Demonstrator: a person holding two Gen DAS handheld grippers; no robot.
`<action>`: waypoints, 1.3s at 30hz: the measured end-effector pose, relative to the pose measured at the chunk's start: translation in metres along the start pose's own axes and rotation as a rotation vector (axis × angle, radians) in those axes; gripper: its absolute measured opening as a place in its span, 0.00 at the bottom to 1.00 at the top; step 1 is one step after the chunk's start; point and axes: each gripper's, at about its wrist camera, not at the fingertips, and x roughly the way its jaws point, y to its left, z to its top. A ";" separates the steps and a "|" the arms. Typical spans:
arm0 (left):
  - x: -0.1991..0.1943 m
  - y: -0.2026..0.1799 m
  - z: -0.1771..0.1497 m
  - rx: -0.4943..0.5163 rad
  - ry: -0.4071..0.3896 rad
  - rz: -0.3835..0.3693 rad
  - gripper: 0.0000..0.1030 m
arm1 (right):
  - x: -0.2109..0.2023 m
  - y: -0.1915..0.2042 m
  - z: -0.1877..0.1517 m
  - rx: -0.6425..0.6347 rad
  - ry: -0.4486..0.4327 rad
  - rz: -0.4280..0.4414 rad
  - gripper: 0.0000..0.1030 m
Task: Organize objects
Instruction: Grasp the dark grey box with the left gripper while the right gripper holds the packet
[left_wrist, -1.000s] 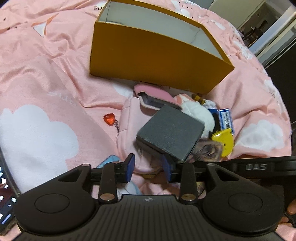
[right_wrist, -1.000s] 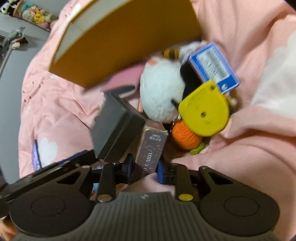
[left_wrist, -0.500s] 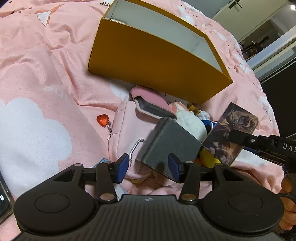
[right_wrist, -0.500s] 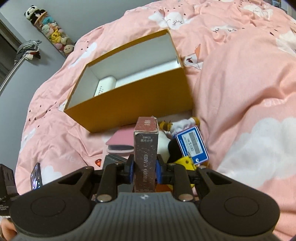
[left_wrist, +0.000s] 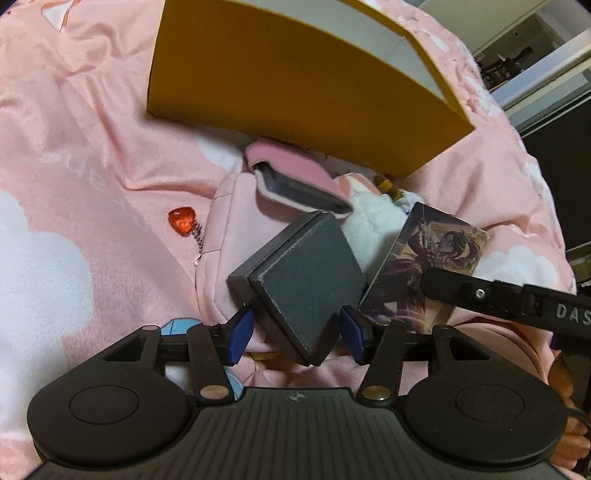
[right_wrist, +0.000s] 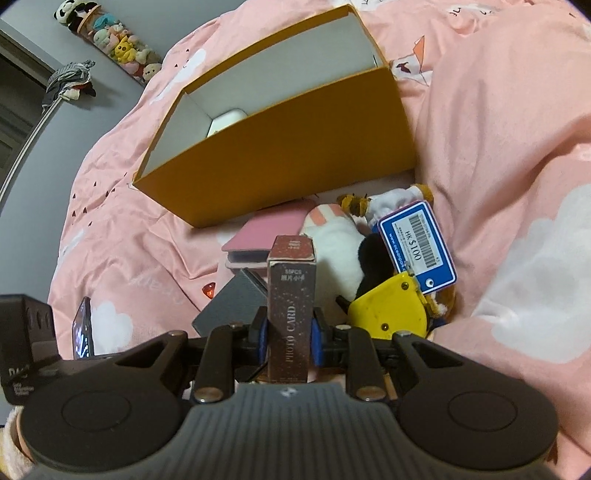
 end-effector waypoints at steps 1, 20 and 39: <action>0.002 0.001 0.000 -0.005 0.002 -0.001 0.62 | 0.002 0.000 0.000 -0.004 0.005 -0.002 0.23; -0.019 -0.005 -0.002 -0.004 -0.138 -0.007 0.44 | 0.020 0.008 -0.002 -0.046 0.024 0.039 0.23; -0.029 -0.051 -0.006 0.319 -0.144 0.165 0.45 | 0.016 0.008 0.009 -0.063 -0.039 0.021 0.23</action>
